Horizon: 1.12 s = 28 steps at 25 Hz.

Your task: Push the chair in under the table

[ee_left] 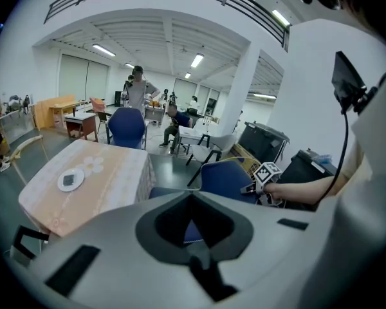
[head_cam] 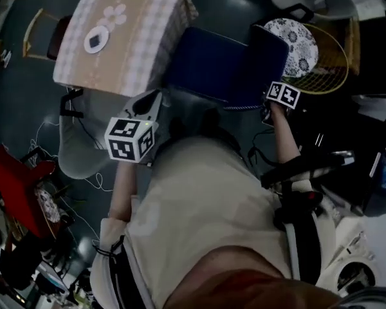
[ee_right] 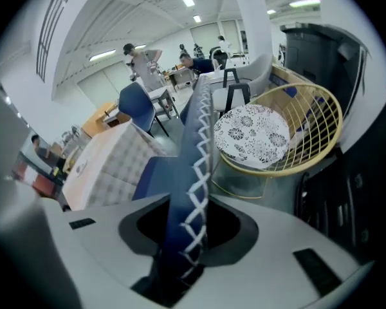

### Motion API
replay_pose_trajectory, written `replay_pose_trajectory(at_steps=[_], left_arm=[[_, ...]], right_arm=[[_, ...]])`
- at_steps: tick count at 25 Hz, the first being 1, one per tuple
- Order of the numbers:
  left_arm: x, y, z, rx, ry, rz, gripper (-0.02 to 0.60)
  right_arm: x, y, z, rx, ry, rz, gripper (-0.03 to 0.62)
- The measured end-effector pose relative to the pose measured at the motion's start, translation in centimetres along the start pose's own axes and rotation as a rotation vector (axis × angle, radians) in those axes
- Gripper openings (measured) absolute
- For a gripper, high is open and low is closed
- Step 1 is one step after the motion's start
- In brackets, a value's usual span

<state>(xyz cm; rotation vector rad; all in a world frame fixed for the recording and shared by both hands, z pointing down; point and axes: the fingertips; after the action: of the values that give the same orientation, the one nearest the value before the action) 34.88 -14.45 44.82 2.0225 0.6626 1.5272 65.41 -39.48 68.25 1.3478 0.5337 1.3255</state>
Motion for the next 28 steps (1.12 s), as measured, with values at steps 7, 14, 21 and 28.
replay_pose_trajectory(at_steps=[7,14,21,28], left_arm=[[-0.1,1.5,0.5,0.0,0.008,-0.041,0.008],[-0.8,6.0,2.9,0.114,0.093,-0.137,0.008],[-1.3,9.7,5.9,0.203,0.2,-0.23,0.008],[-1.7,10.8,7.8,0.233,0.244,-0.244,0.008]], right_arm=[[-1.6,0.5,-1.2,0.13,-0.189,-0.024,0.121],[-1.9,1.3,-1.3,0.122,-0.234,-0.001,0.121],[-1.4,1.1,-1.1,0.166,-0.268,-0.017,0.124],[-1.9,1.4,-2.4,0.164,-0.326,-0.003,0.127]])
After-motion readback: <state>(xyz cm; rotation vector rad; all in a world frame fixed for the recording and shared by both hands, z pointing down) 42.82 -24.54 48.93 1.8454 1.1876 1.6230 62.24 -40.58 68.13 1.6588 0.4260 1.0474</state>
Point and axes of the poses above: the fingertips, and each gripper's own axes: y forward along the fingers, z to its right, x out of its underside
